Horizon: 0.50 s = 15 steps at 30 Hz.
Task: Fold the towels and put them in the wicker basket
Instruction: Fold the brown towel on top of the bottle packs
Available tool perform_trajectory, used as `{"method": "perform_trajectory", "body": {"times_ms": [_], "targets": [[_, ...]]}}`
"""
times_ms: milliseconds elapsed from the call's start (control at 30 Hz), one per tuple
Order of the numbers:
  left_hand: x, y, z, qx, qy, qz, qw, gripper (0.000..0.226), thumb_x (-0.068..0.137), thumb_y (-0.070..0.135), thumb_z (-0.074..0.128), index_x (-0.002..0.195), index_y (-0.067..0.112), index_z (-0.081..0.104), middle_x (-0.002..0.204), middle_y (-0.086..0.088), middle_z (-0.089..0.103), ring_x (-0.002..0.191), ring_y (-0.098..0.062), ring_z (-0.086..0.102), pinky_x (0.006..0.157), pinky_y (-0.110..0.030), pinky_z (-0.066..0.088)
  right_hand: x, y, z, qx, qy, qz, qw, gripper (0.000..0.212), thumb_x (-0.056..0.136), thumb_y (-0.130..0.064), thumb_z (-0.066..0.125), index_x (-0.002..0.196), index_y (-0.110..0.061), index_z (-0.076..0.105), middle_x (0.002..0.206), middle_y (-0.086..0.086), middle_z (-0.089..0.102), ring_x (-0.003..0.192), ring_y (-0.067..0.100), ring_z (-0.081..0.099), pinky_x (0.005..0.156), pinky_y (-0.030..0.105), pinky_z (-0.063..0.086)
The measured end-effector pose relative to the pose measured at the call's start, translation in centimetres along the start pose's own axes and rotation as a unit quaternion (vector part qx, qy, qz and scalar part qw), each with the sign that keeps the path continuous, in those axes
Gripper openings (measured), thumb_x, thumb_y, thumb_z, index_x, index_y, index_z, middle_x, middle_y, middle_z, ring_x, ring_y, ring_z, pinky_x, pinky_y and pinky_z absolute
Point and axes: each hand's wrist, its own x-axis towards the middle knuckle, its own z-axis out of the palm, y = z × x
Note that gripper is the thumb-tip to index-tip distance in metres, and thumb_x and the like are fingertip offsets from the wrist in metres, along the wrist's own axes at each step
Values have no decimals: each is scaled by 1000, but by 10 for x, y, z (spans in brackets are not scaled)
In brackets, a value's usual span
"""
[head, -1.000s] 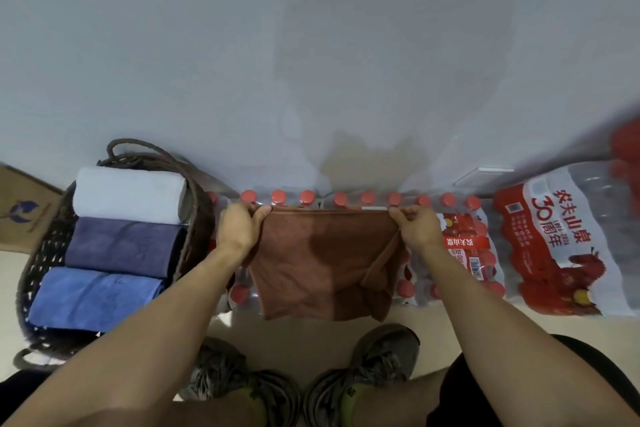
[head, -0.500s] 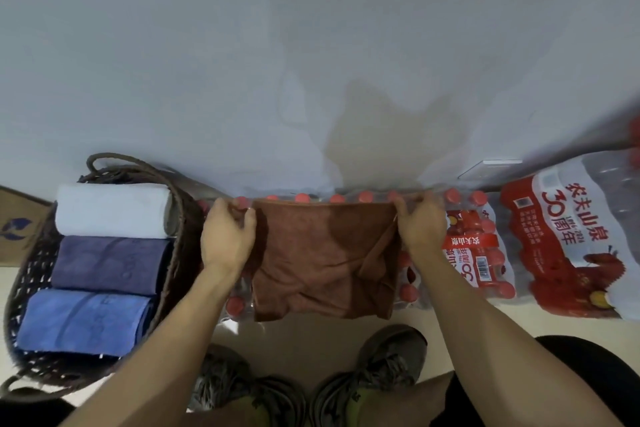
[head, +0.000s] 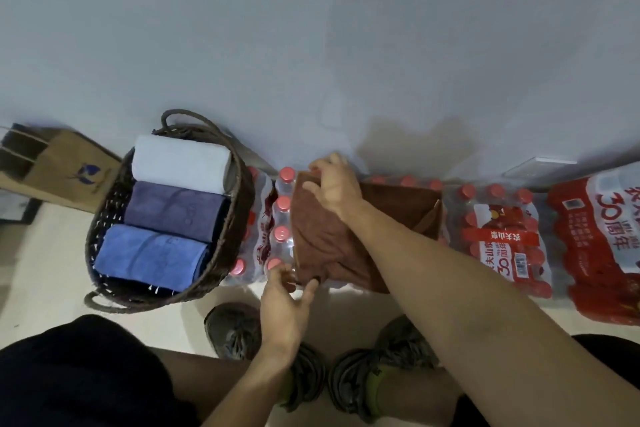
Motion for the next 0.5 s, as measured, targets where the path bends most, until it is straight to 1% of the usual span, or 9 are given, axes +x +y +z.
{"method": "perform_trajectory", "body": {"times_ms": [100,233,300,367,433,500], "targets": [[7,-4,-1,-15,7,-5,1000,34,77,23,81,100,27,57,76,10,63,77,6,59,66,-2,40,4,-3,6,-15,-1,23,1000,37,86,-36,69,121,-23,63,122,9,48,120,27,45,104,34,38],[16,-4,-1,-27,-22,-10,999,28,81,10,76,101,27,64,65,15,61,66,8,59,61,-2,40,5,-8,10,-7,-2,50,999,32,86,-32,69,117,-28,63,124,7,46,121,30,43,104,38,35],[18,-3,-6,-28,-40,8,999,32,84,6,70,110,26,68,71,15,63,69,9,60,63,0,40,5,-6,11,21,7,46,999,25,85,-27,71,109,-26,67,122,7,47,120,30,45,103,37,36],[17,-5,-17,-30,-37,42,998,35,86,3,68,111,28,70,86,12,65,75,6,60,68,0,40,4,-4,11,40,17,35,998,17,84,-24,73,101,-23,70,119,7,49,118,29,48,102,38,38],[15,-8,-29,-34,-20,60,997,34,86,3,69,99,34,71,95,7,65,75,-1,60,72,-5,43,4,-4,11,41,25,31,998,15,84,-25,74,98,-22,71,117,7,51,115,28,50,101,37,39],[13,-12,-39,-24,-12,49,998,33,85,1,70,87,34,71,95,6,65,70,-4,59,71,-12,47,5,-5,10,34,27,31,999,15,84,-27,74,98,-21,70,116,7,51,115,27,50,99,36,40]]}}
